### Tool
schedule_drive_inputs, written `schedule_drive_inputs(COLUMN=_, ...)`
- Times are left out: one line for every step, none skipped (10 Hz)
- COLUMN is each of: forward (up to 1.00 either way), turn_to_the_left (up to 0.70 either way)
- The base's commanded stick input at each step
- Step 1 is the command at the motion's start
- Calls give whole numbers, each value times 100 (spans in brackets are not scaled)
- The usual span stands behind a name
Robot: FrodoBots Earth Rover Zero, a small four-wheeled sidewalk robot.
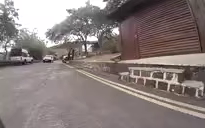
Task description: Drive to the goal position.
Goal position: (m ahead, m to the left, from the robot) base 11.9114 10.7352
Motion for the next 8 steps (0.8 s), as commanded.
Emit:
schedule_drive_inputs(forward=70, turn_to_the_left=0)
schedule_drive_inputs(forward=70, turn_to_the_left=0)
schedule_drive_inputs(forward=70, turn_to_the_left=0)
schedule_drive_inputs(forward=70, turn_to_the_left=0)
schedule_drive_inputs(forward=70, turn_to_the_left=0)
schedule_drive_inputs(forward=70, turn_to_the_left=0)
schedule_drive_inputs(forward=70, turn_to_the_left=0)
schedule_drive_inputs(forward=70, turn_to_the_left=0)
